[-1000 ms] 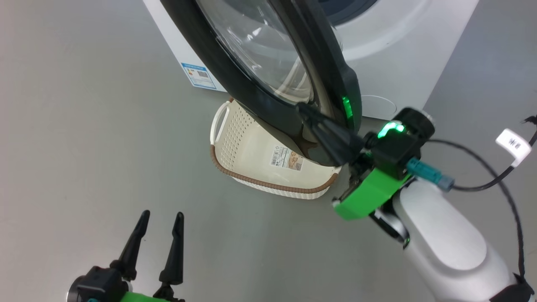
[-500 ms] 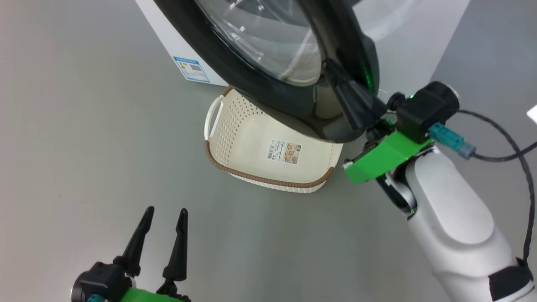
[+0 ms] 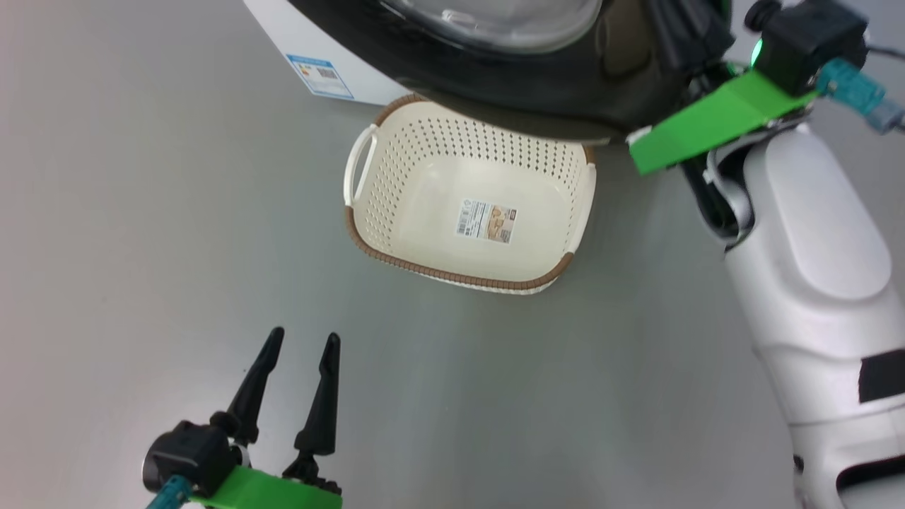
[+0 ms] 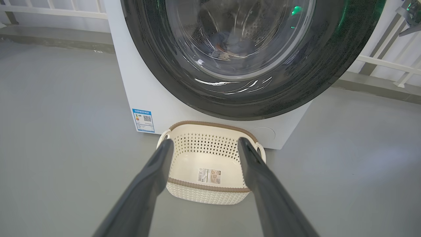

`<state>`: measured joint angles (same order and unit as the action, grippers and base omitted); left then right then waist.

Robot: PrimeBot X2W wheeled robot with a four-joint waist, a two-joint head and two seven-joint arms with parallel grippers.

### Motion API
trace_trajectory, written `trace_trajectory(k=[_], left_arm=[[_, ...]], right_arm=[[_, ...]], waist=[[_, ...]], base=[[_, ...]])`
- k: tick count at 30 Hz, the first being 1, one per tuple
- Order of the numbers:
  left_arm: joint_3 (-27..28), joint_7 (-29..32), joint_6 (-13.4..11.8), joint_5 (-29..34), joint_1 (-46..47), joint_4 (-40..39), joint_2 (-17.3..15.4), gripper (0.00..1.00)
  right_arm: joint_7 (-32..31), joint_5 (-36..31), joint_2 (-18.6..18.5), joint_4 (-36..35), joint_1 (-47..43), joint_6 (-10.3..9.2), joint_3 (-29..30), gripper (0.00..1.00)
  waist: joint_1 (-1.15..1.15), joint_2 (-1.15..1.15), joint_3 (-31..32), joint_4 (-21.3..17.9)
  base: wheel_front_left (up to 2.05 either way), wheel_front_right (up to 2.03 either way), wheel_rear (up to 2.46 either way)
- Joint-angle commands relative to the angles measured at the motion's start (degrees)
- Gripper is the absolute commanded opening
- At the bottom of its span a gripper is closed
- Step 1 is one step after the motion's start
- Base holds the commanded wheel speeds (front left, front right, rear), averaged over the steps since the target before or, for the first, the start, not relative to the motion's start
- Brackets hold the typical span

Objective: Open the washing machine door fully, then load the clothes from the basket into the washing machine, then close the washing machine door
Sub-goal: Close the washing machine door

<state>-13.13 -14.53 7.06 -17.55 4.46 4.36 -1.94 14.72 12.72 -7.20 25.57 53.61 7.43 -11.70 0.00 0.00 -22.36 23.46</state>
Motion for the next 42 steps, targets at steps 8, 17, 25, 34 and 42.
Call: trace_trajectory(k=[8, 17, 25, 34, 42], left_arm=[[-0.22, -0.47, -0.33, -2.00, 4.00, -1.28, -0.94, 1.00], [-2.42, -0.47, -0.32, -3.20, 6.24, -1.43, -0.94, 1.00], [-3.32, -0.47, -0.29, -3.72, 7.11, -1.05, -0.94, 1.00], [-2.90, -0.47, -0.43, -4.04, 8.07, -0.88, -0.94, 1.00], [-1.10, -0.47, -0.46, -3.71, 7.86, -0.75, -0.94, 1.00]], right_arm=[[0.05, -0.34, 1.16, 3.28, 9.19, 0.06, 2.73, 0.00], [0.21, -0.97, 1.69, 7.01, 17.62, 0.06, 5.67, 0.00], [0.26, -2.17, 3.07, 9.76, 22.95, 0.06, 7.76, 0.00], [0.27, -2.37, 3.78, 10.46, 23.90, 0.06, 6.98, 0.00], [0.28, -0.04, 3.80, 9.70, 19.57, 0.06, 3.43, 0.00]], waist=[[0.00, 0.00, -5.30, 0.47], [0.00, 0.00, -9.17, 0.99], [0.00, 0.00, -10.79, 0.96], [0.00, 0.00, -10.66, 0.61], [0.00, 0.00, -8.44, -1.13]], base=[[0.00, 0.00, 0.00], [0.00, 0.00, 0.00], [0.00, 0.00, 0.00], [0.00, 0.00, 0.00], [0.00, 0.00, 0.00]])
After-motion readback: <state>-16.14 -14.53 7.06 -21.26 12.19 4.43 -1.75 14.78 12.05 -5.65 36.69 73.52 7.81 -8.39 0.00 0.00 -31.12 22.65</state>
